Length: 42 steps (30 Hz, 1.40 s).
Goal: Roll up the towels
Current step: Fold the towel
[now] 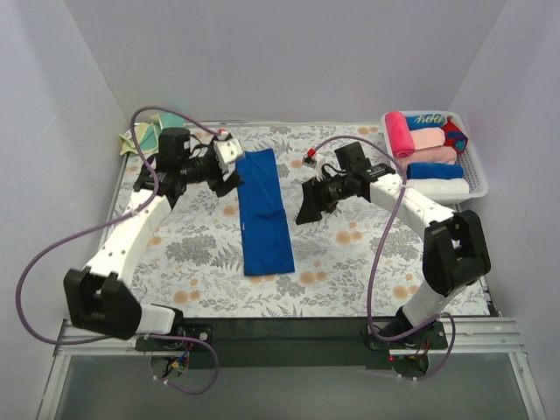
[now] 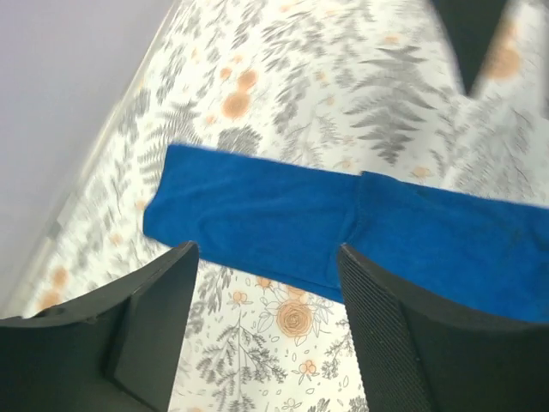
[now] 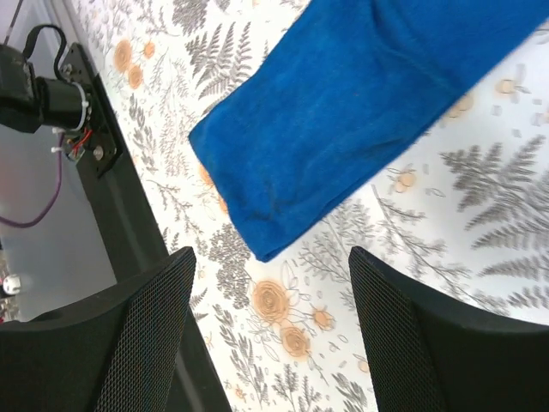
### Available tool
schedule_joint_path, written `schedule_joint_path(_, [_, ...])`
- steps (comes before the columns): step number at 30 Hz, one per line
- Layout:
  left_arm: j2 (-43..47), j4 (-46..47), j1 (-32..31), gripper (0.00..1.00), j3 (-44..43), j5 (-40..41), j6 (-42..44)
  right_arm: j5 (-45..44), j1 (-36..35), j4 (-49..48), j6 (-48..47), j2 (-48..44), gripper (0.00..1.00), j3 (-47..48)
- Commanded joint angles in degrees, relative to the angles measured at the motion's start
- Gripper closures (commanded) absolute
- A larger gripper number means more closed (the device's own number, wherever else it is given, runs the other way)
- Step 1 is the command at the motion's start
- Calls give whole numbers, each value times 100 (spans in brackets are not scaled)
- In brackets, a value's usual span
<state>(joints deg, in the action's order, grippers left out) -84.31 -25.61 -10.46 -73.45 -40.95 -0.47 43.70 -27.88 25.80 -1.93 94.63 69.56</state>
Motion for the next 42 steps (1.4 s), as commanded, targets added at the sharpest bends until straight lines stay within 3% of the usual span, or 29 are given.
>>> schedule_joint_path(1, [816,-1041,-842,40,927,540,1794,51,309,925,-659,12,34,364])
schedule_joint_path(4, [1441,-1175,-1999,44,1815,1401,2068,-142,677,1084,-712,-50,33,505])
schedule_joint_path(5, [1531,-1175,-2004,45,1999,1588,2060,-169,739,1111,-721,-76,33,523])
schedule_joint_path(7, [1715,-1105,-2635,47,2377,2001,1964,-230,801,1111,-738,-129,33,550])
schedule_joint_path(11, [1568,-929,-3714,47,2669,2485,1533,-458,845,1111,-808,-190,32,506])
schedule_joint_path(15, [1234,-596,-4323,47,2897,2898,1146,-582,907,1138,-826,-199,32,488])
schedule_joint_path(27, [223,126,-4500,54,3021,3207,1058,-705,1179,1182,-817,-182,32,409])
schedule_joint_path(34, [-59,135,-4500,71,3231,3067,1110,-644,1338,1181,-817,-94,32,418])
schedule_joint_path(38, [-68,-66,-4500,87,3258,2883,1076,-574,1364,1190,-809,-76,33,453])
schedule_joint_path(39, [-7,-154,-4500,97,3232,2656,1058,-573,1364,1199,-800,-59,33,471])
schedule_joint_path(42, [99,-593,-4535,100,3074,2041,953,-556,1373,1208,-809,-85,33,488])
